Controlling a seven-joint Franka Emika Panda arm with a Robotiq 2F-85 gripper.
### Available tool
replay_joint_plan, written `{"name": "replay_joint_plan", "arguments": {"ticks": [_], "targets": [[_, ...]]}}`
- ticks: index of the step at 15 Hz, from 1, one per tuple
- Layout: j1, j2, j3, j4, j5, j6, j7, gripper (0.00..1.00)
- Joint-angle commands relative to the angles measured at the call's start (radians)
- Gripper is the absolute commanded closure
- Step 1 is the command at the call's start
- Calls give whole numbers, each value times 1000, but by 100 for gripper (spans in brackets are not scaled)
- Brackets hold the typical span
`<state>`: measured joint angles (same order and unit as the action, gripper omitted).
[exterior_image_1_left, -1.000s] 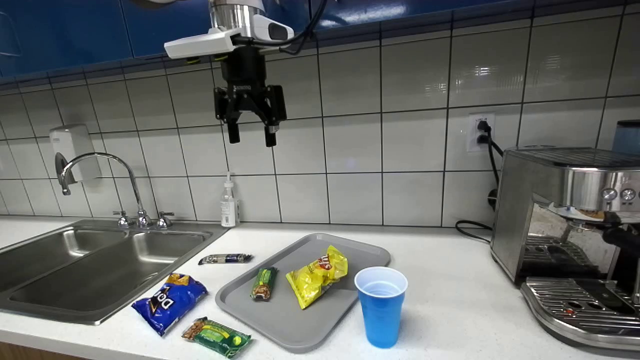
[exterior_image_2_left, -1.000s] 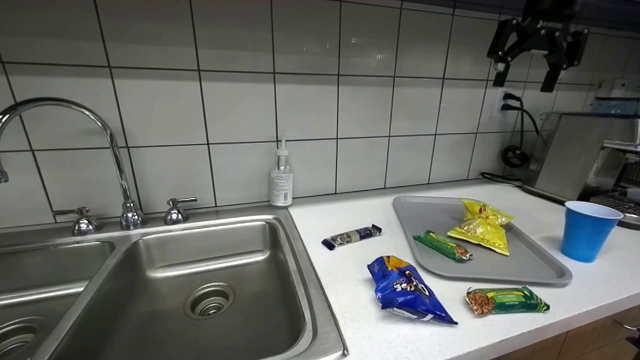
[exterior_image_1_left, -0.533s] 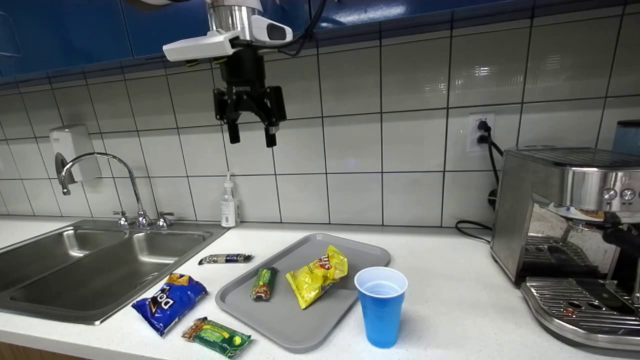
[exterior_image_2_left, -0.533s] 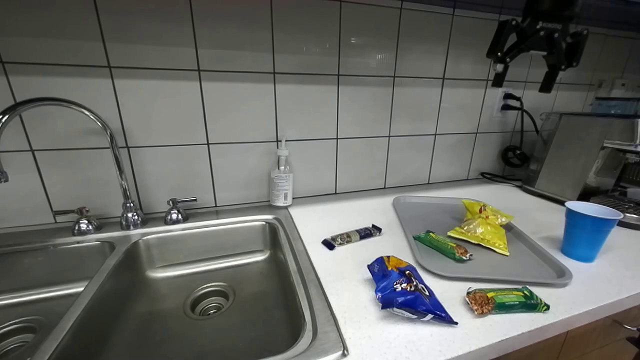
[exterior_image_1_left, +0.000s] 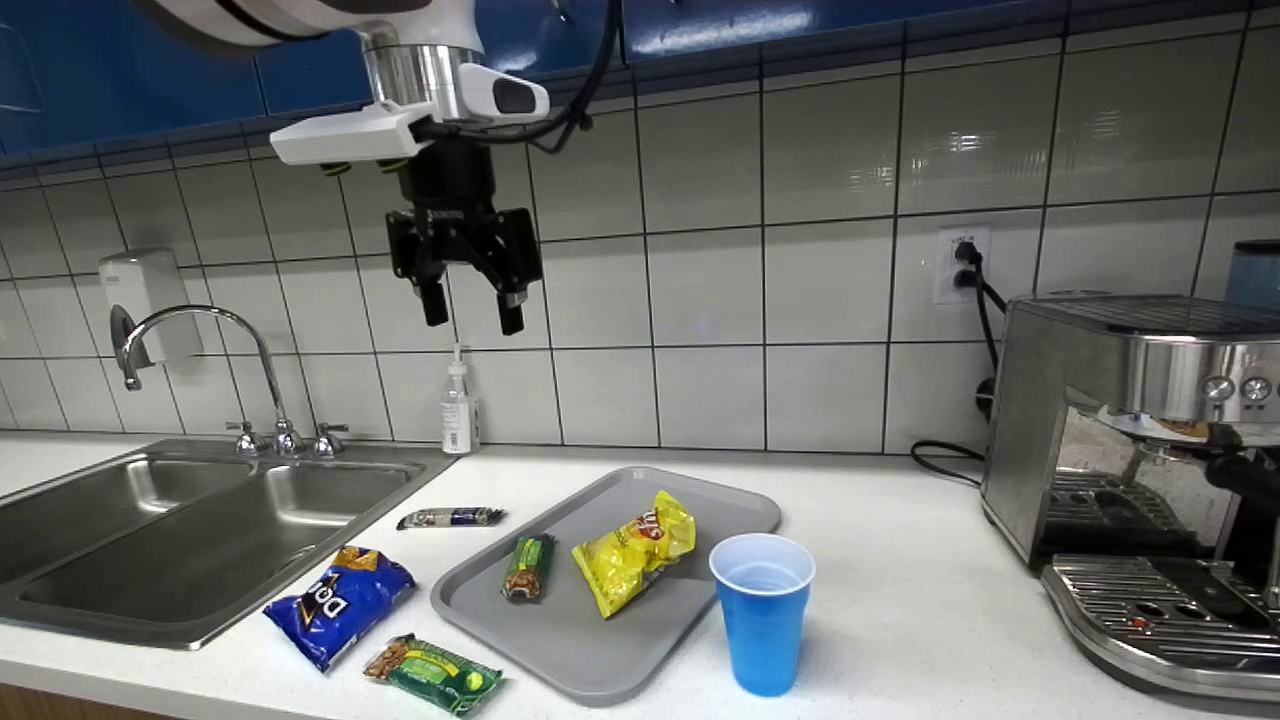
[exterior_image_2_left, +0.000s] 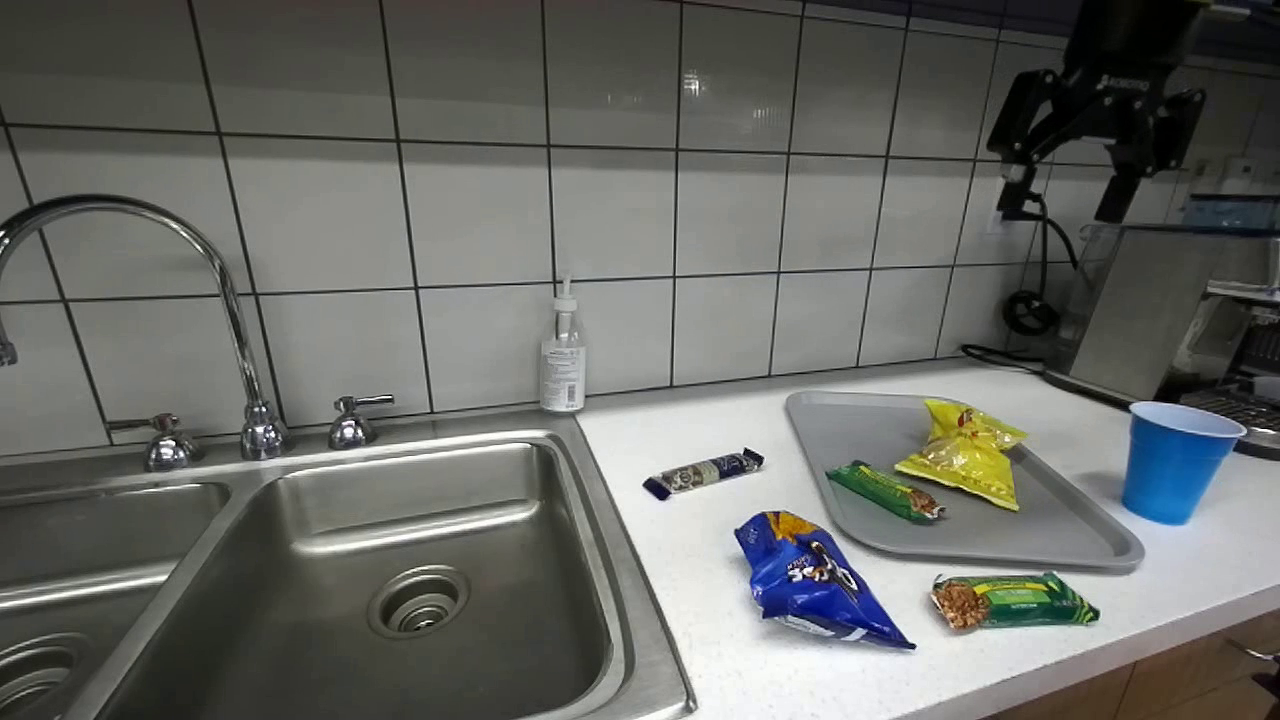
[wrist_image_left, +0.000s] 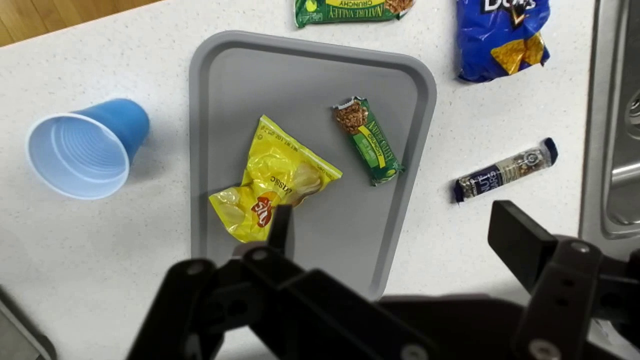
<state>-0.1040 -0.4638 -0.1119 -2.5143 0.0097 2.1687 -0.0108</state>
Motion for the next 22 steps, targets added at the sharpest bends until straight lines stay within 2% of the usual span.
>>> {"name": "replay_joint_plan", "arguments": {"ticks": [1, 12, 22], "targets": [[-21, -41, 25, -86, -35, 65, 42, 0], [-64, 120, 25, -99, -38, 209, 186, 0], [-52, 380, 9, 36, -18, 304, 242, 0]]}}
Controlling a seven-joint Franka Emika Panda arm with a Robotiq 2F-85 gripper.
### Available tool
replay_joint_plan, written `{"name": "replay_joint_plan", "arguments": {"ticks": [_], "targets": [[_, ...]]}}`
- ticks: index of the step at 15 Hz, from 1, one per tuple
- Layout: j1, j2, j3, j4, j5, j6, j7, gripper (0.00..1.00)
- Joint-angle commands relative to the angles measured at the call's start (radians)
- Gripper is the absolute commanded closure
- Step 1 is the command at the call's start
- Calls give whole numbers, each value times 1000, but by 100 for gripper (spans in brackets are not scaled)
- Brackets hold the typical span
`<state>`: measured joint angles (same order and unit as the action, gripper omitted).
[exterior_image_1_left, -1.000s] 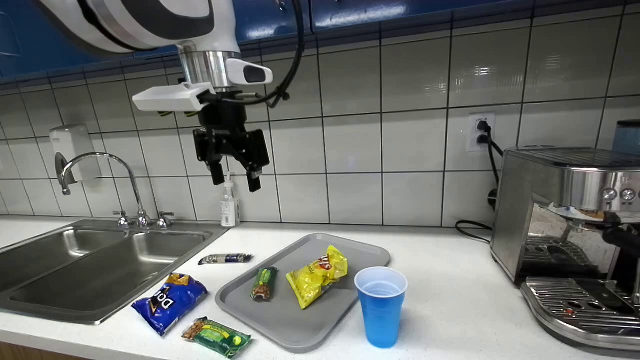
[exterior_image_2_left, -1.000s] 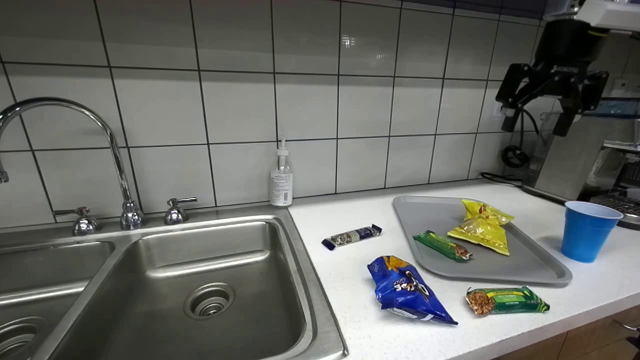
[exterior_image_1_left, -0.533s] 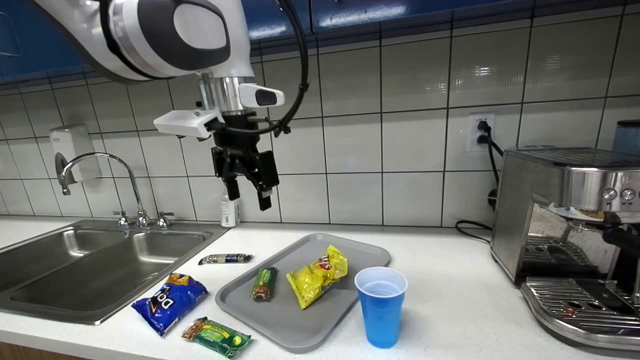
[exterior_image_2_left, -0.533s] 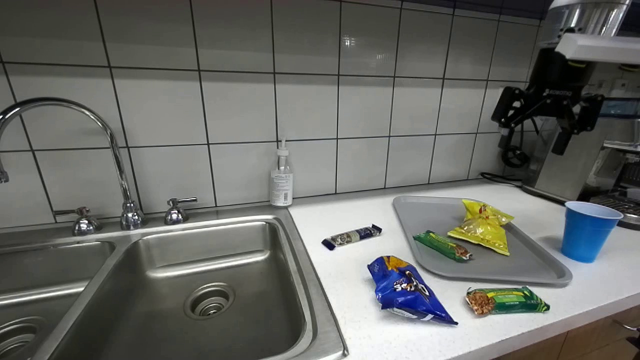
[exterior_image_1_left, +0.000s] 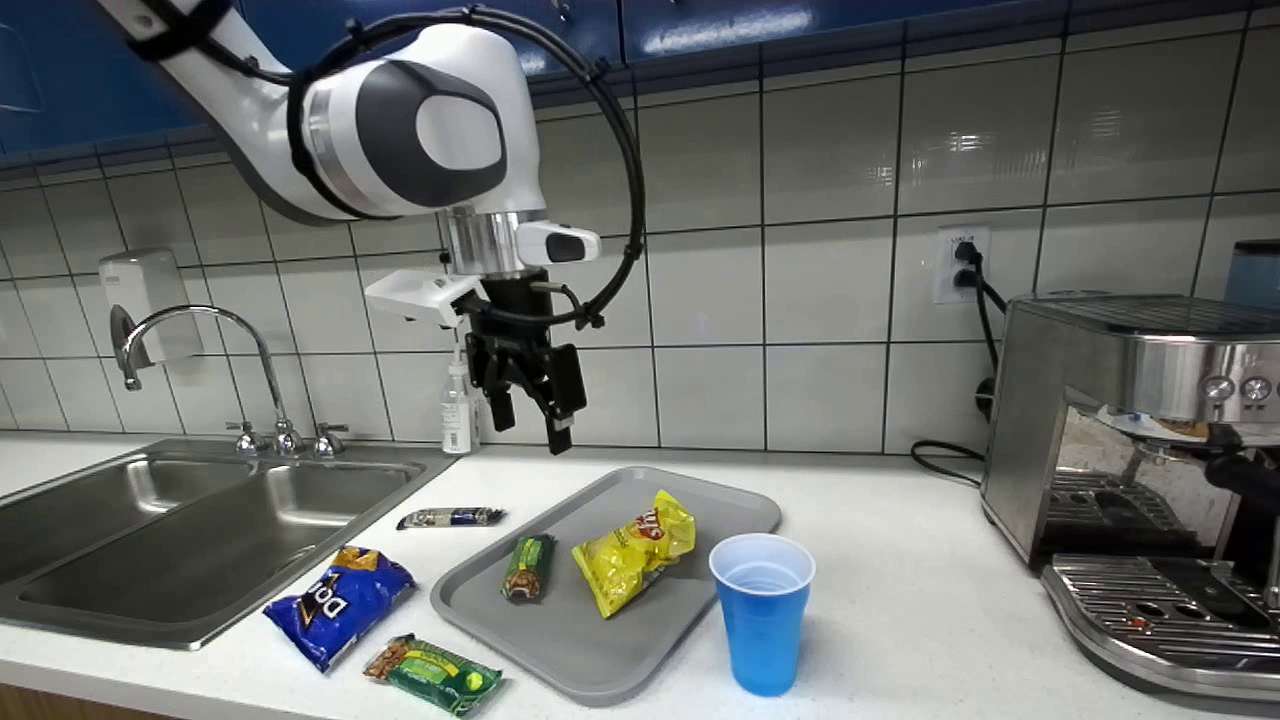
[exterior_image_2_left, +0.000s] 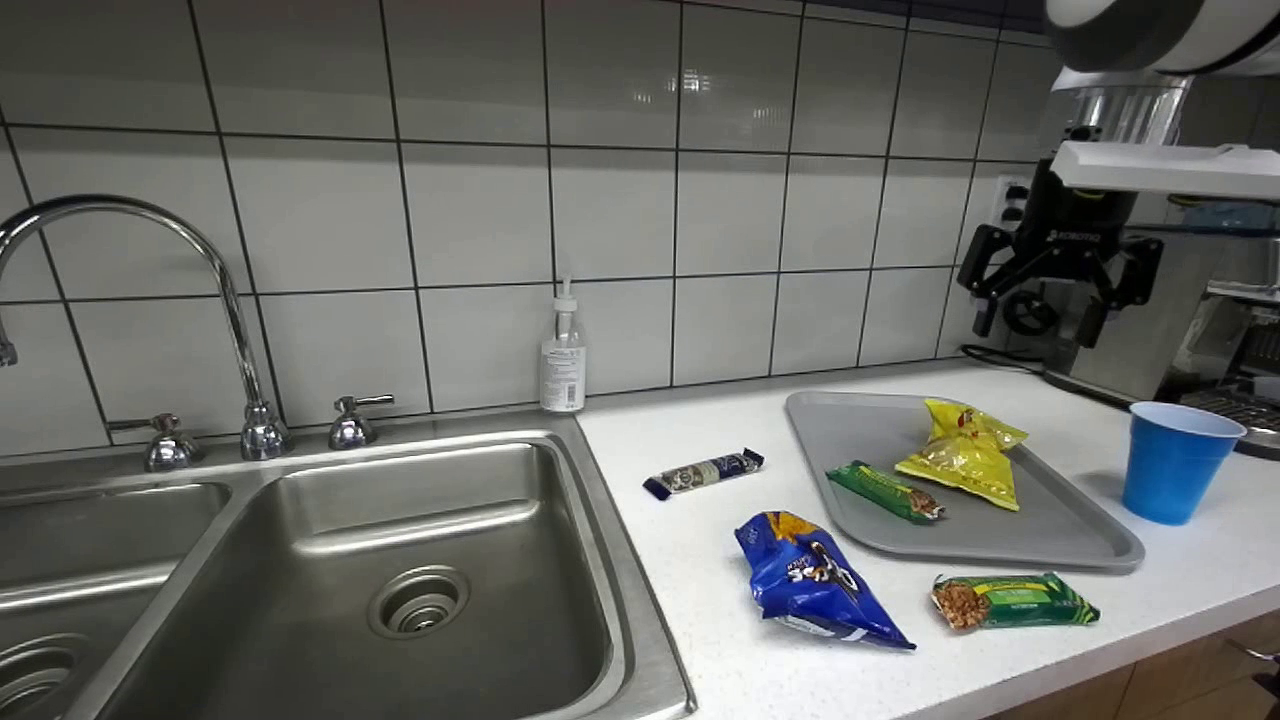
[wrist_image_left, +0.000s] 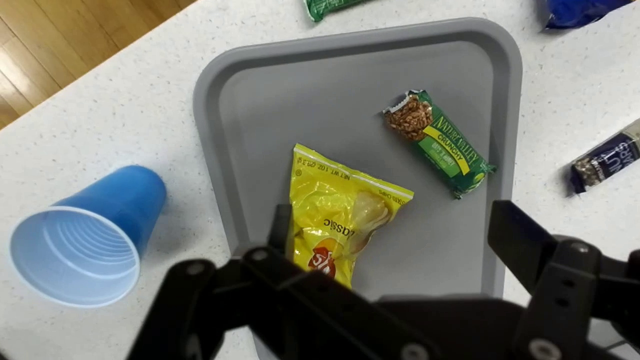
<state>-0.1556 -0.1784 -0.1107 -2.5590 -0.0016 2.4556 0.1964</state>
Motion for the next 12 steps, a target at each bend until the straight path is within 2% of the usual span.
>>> {"name": "replay_joint_plan", "arguments": {"ticks": [1, 12], "targets": [[1, 123, 6, 101, -7, 27, 39, 0], [21, 409, -35, 337, -2, 45, 159, 0]]}}
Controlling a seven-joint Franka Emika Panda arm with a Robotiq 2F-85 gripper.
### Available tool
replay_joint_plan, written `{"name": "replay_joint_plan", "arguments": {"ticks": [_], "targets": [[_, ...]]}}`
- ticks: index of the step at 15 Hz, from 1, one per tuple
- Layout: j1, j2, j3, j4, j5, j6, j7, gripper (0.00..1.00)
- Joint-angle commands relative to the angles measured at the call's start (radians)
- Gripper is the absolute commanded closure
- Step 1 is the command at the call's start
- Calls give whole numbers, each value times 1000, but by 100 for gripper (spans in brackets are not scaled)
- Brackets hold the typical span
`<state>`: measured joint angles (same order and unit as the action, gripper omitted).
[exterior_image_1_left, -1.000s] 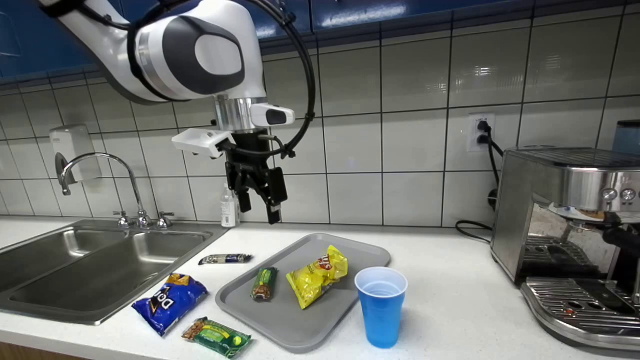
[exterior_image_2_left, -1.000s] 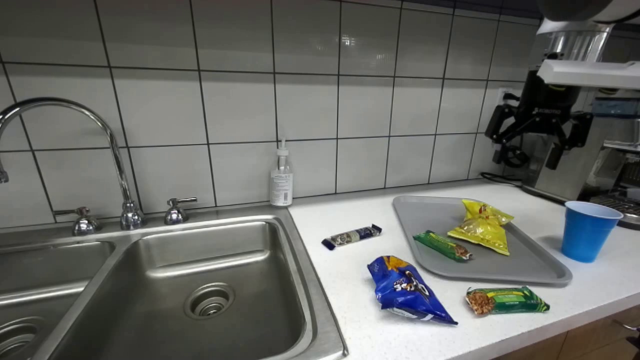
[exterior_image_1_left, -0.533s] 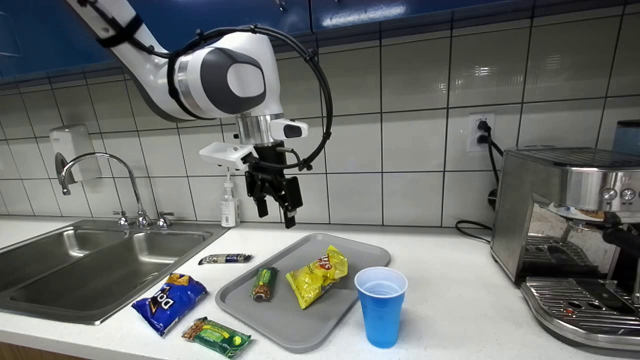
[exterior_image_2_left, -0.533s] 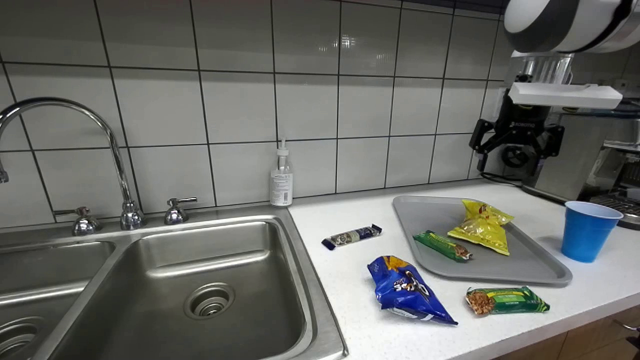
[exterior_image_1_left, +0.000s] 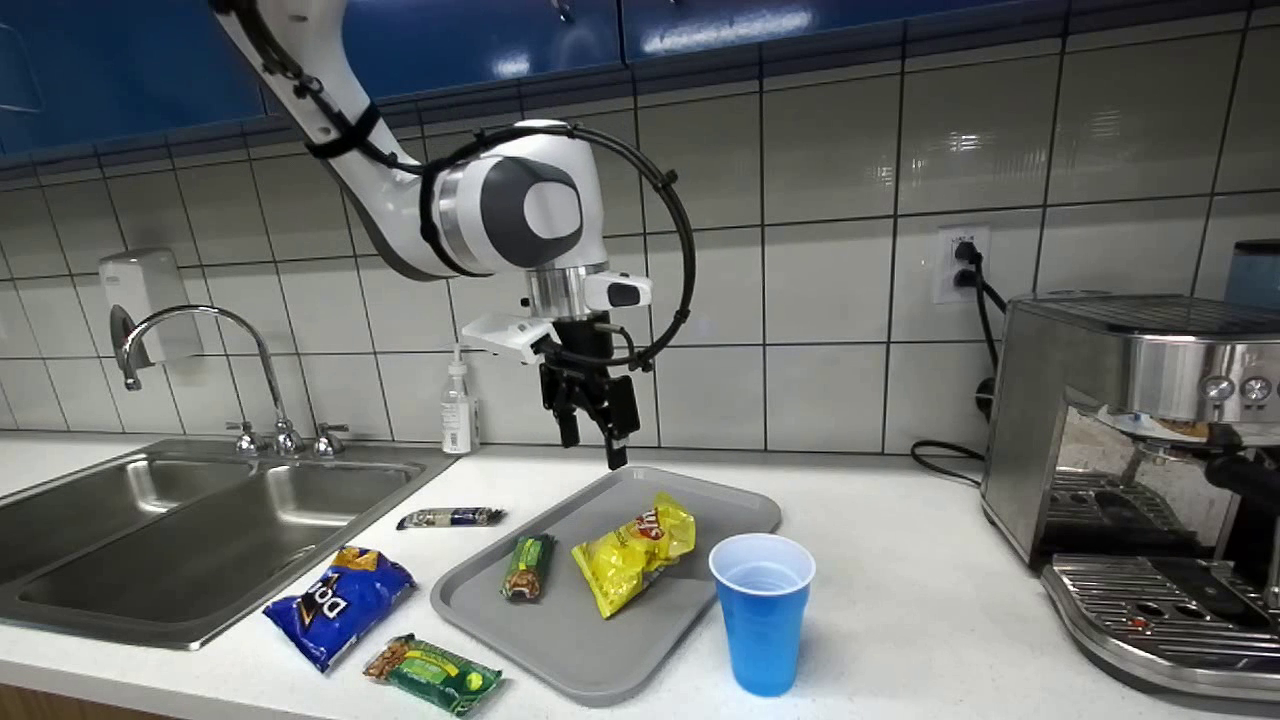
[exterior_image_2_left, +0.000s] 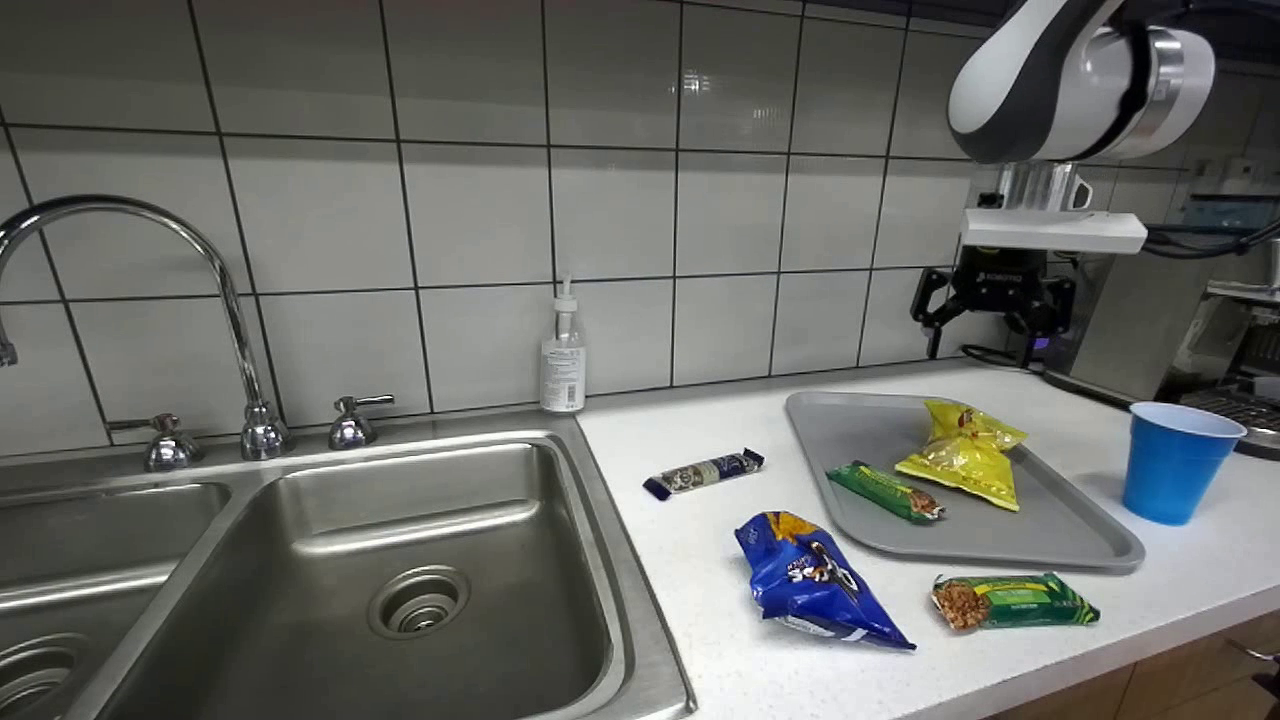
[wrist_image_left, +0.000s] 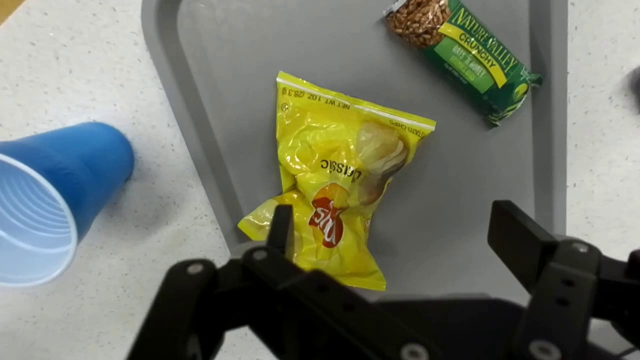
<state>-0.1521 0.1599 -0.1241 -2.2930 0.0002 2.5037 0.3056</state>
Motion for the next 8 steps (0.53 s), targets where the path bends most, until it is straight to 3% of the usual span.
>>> {"name": "replay_joint_plan", "arguments": {"ticks": [1, 8], "targets": [[21, 88, -27, 82, -2, -4, 55, 0], [44, 174, -65, 112, -15, 9, 89, 0]]}}
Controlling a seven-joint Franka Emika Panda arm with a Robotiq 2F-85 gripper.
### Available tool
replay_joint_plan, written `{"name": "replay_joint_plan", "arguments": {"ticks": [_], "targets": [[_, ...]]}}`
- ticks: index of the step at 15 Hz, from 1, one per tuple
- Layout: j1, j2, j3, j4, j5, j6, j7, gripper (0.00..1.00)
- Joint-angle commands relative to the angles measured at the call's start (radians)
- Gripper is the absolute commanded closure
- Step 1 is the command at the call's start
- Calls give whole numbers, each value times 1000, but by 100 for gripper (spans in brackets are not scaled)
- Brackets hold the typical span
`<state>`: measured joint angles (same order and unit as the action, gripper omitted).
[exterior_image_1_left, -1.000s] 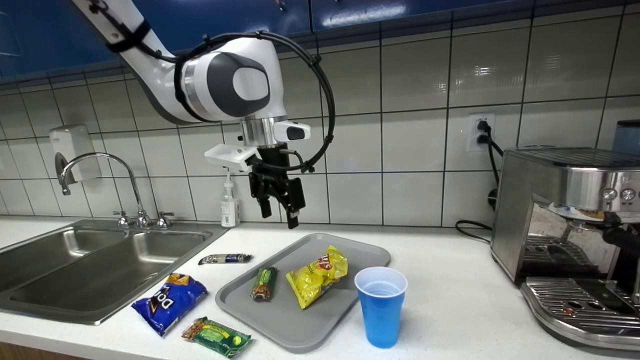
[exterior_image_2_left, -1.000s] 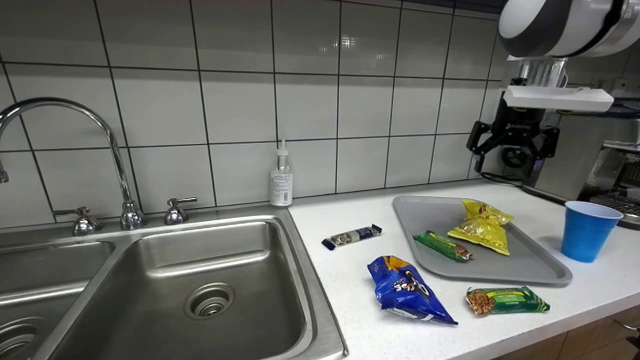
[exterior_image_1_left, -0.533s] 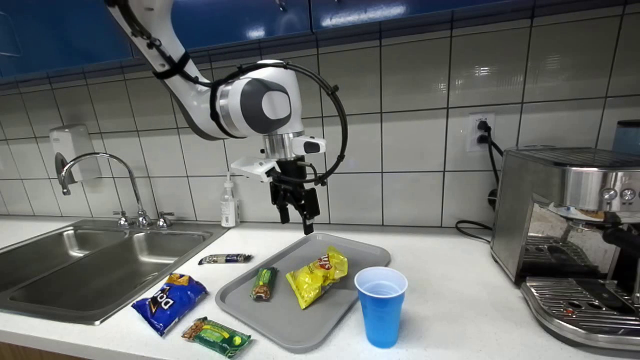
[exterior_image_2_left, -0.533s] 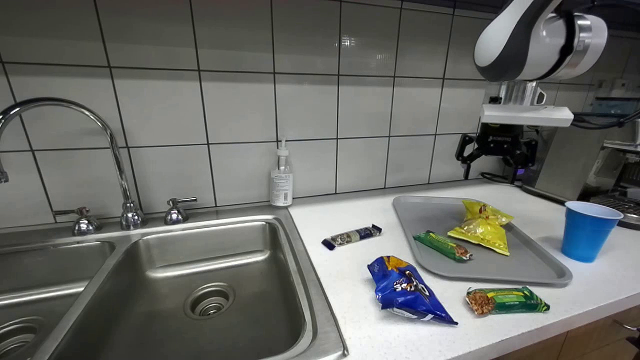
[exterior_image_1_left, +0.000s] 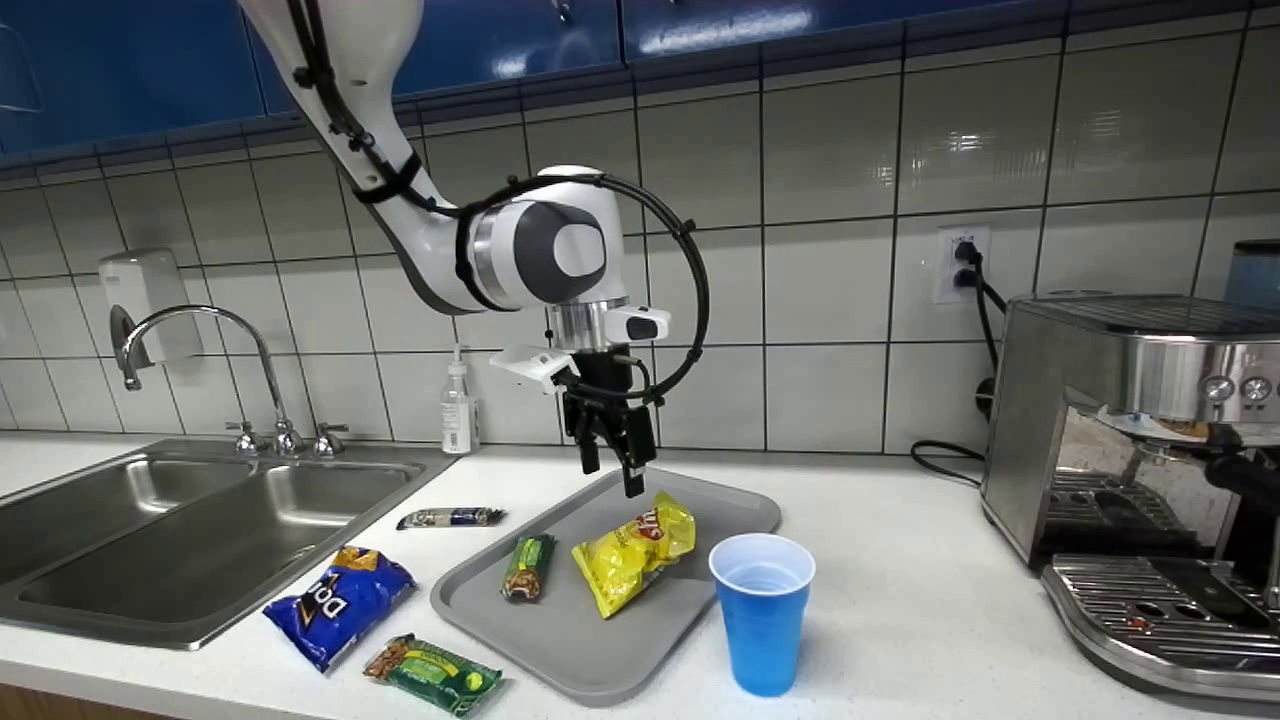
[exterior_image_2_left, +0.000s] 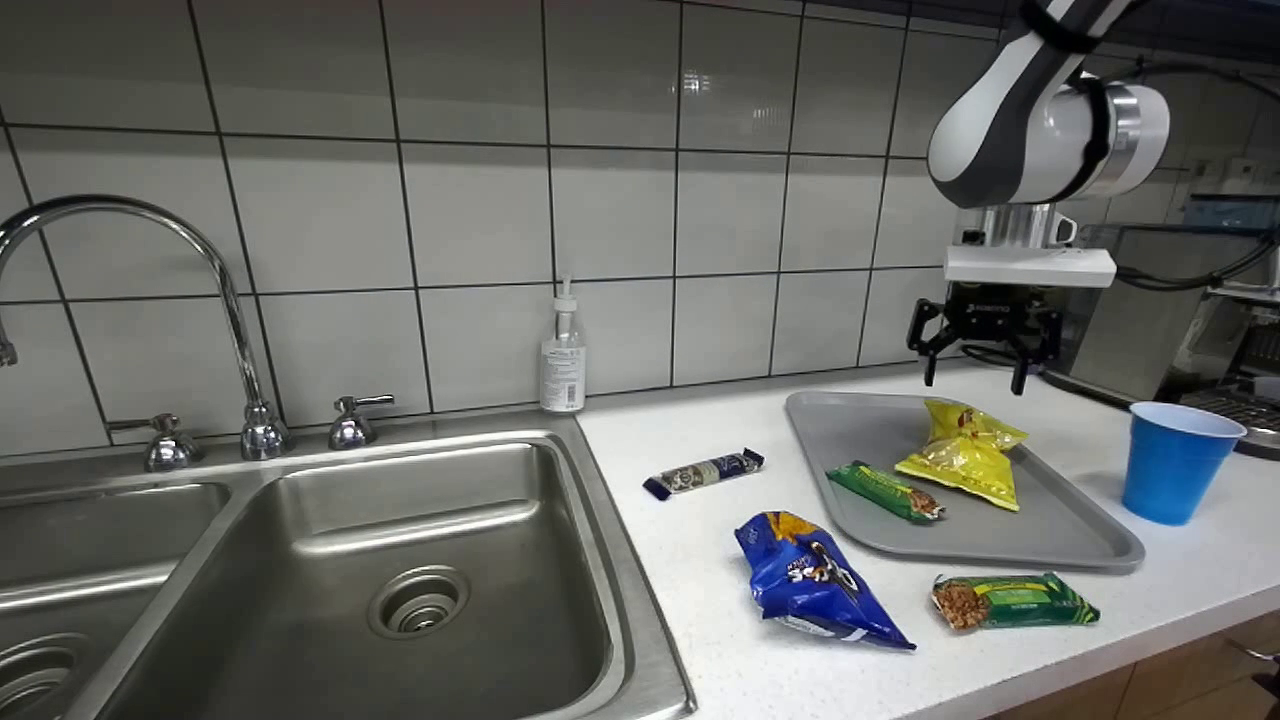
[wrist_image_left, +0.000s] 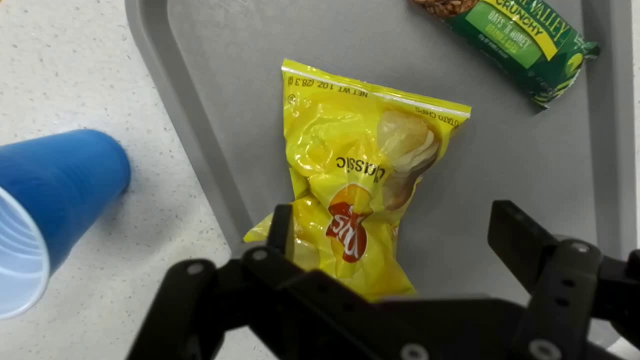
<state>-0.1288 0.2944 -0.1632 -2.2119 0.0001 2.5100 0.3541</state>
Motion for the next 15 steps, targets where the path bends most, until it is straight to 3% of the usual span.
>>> {"name": "replay_joint_plan", "arguments": {"ticks": [1, 15], "targets": [[24, 50, -32, 33, -17, 3, 44, 0], [57, 178, -90, 120, -16, 6, 85, 0]]}}
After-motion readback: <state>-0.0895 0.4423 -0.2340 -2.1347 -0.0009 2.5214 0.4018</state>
